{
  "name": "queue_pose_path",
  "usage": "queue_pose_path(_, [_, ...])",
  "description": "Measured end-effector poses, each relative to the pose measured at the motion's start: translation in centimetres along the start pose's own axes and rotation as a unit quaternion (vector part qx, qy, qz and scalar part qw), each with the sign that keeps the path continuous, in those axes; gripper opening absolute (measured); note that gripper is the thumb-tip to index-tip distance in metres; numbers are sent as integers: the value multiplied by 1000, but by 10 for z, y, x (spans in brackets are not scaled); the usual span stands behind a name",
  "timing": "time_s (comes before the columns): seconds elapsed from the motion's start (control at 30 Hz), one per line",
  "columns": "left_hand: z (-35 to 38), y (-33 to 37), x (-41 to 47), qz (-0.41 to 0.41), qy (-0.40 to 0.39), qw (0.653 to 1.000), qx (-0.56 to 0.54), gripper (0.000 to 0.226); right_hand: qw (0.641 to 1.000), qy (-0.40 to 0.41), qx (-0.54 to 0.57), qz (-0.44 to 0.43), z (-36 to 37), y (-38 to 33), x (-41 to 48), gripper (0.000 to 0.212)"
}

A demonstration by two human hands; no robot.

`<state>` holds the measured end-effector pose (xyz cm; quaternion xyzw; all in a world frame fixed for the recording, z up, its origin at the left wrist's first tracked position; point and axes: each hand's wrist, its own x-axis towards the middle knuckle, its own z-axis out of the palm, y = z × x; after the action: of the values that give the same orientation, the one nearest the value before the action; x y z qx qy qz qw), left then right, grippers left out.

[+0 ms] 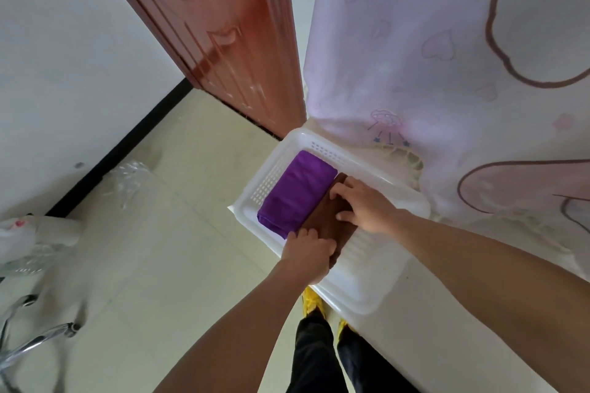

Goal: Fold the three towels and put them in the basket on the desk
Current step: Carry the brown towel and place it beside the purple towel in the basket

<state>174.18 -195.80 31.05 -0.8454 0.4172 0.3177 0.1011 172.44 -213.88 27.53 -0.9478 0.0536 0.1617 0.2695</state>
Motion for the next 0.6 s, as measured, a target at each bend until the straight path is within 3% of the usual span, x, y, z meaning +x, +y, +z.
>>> queue_pose_path(0.2, [-2,5,-15,-4,-21,1000,0,34,999,-45,-1,28,-6,-5,0,34])
queue_pose_path(0.3, [-3,2,-39,0,40,999,-5,33,998,-46,-7,40,-20,-8,-2,34])
queue_pose_path(0.47, [-1,-25,-100,-48,181,980,-63,32,994,43,-92,40,-70,-29,0,33])
queue_pose_path(0.6, [7,-65,-158,-137,192,966,-108,32,990,92,-102,-13,-93,-91,11,29])
